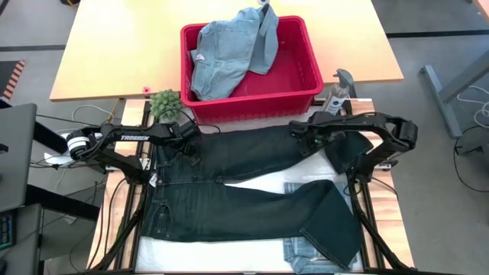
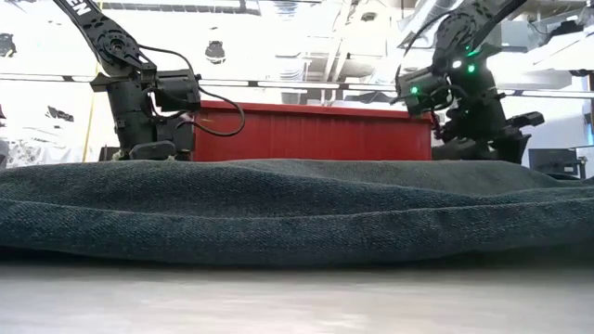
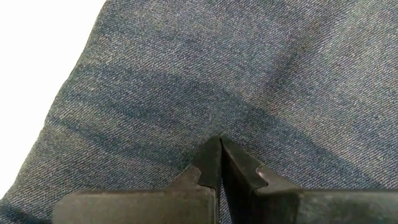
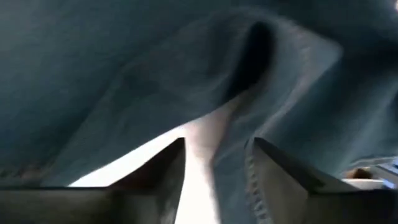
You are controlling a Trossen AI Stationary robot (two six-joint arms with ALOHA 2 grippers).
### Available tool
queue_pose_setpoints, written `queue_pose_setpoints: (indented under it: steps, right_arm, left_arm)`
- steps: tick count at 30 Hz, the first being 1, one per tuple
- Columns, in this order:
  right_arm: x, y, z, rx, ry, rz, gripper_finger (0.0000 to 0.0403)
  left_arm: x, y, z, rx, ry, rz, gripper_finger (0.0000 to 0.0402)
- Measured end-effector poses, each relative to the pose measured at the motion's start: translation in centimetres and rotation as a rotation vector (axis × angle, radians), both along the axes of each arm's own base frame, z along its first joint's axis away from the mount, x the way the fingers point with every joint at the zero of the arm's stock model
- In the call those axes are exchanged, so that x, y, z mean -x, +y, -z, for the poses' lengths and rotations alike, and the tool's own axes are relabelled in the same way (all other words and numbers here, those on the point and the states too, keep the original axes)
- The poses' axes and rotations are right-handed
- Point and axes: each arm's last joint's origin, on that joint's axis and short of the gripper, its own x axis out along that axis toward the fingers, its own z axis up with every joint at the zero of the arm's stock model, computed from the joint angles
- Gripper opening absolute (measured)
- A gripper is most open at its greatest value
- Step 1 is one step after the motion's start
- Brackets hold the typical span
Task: Fold Laundry from Bin
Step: Fold the blue denim pants
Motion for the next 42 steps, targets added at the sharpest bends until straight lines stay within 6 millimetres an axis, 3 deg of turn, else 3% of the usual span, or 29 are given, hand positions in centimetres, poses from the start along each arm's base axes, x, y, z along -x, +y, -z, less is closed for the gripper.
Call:
queue_pose_setpoints:
  steps: [4, 10, 14, 19, 22, 28, 35, 42]
  right_arm:
    - [0.5, -0.9, 0.3, 0.054, 0.026, 0.036, 0.0249]
    - [1.0, -2.3, 0.3, 0.079, 0.020, 0.063, 0.0237]
    - [1.8, -2.7, 0.2, 0.058, 0.052, 0.125, 0.0179]
    - [2.1, -2.9, 0.2, 0.038, 0.070, 0.117, 0.0043]
    - [2.0, -2.7, 0.2, -0.004, 0.059, 0.093, 0.0024]
    - [1.7, -0.2, 0.0, -0.197, 0.085, 0.056, 0.0025]
    - [0.6, 3.6, -0.2, -0.435, 0.077, -0.124, 0.0025]
    - [0.9, 5.6, -0.7, -0.462, 0.178, -0.144, 0.0027]
  left_arm:
    - [0.0, 0.0, 0.0, 0.000, 0.001, -0.001, 0.0000]
    - [0.0, 0.0, 0.0, -0.001, -0.003, -0.002, 0.0000]
    - [0.0, 0.0, 0.0, -0.001, -0.004, -0.005, 0.0000]
    - [-0.1, 0.0, 0.0, -0.003, -0.006, -0.005, 0.0000]
    - [-0.1, 0.0, 0.0, -0.003, -0.006, -0.004, 0.0000]
    - [-0.1, 0.1, 0.0, -0.011, -0.004, 0.008, 0.0000]
    - [-0.1, 0.1, 0.0, -0.032, 0.006, 0.038, 0.0000]
    - [0.3, -0.1, 0.0, -0.022, 0.054, 0.101, 0.0000]
